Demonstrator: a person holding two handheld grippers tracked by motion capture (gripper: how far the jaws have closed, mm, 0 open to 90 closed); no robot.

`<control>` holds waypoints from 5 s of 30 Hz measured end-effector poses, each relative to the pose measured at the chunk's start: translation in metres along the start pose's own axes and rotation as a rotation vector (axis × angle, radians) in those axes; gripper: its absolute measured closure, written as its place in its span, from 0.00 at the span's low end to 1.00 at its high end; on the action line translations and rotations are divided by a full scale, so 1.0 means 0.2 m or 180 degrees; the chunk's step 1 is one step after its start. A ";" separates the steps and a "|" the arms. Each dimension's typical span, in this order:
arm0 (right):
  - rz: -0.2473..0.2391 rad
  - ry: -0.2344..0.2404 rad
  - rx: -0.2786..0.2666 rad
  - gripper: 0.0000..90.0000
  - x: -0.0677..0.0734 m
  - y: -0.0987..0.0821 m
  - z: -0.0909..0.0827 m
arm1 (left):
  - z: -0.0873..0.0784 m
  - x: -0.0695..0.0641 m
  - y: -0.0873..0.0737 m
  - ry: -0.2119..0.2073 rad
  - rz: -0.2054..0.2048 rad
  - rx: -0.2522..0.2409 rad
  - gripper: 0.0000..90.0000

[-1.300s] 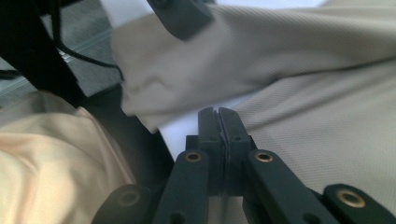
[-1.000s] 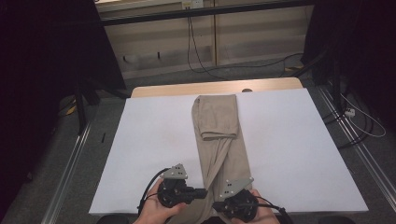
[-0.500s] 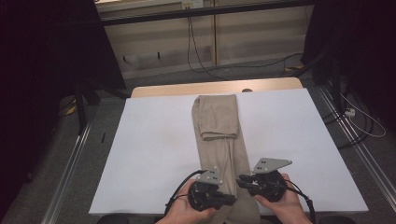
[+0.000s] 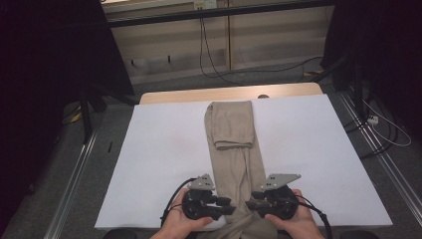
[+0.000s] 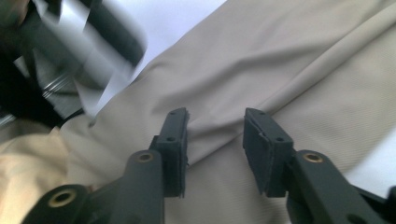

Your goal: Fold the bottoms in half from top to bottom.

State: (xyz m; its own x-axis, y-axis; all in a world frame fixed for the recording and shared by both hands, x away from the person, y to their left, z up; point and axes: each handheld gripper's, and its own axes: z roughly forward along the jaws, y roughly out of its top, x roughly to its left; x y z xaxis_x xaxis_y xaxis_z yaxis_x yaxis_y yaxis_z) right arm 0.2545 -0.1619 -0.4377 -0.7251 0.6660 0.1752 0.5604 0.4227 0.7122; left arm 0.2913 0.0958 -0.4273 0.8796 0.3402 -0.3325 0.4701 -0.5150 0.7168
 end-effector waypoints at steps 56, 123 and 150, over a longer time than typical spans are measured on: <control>0.0439 -0.0734 0.0056 1.00 -0.40 0.08 0.07 | 0.18 -0.08 -0.03 0.0087 0.0488 0.0342 0.90; -0.0415 -0.0643 -0.0064 0.51 -0.70 0.43 0.32 | 0.26 0.78 0.49 0.1040 -0.0091 -0.0145 0.94; -0.0434 -0.0821 -0.0044 0.77 -0.73 0.41 0.33 | 0.28 0.78 0.52 0.1052 -0.0061 -0.0194 0.97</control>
State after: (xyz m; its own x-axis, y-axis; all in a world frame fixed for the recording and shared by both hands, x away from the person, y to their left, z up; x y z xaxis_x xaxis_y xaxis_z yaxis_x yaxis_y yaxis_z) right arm 0.4333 -0.1837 -0.4492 -0.6666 0.7386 -0.1003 0.4579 0.5120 0.7268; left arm 0.4812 0.0515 -0.4394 0.7947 0.5914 -0.1367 0.4725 -0.4614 0.7509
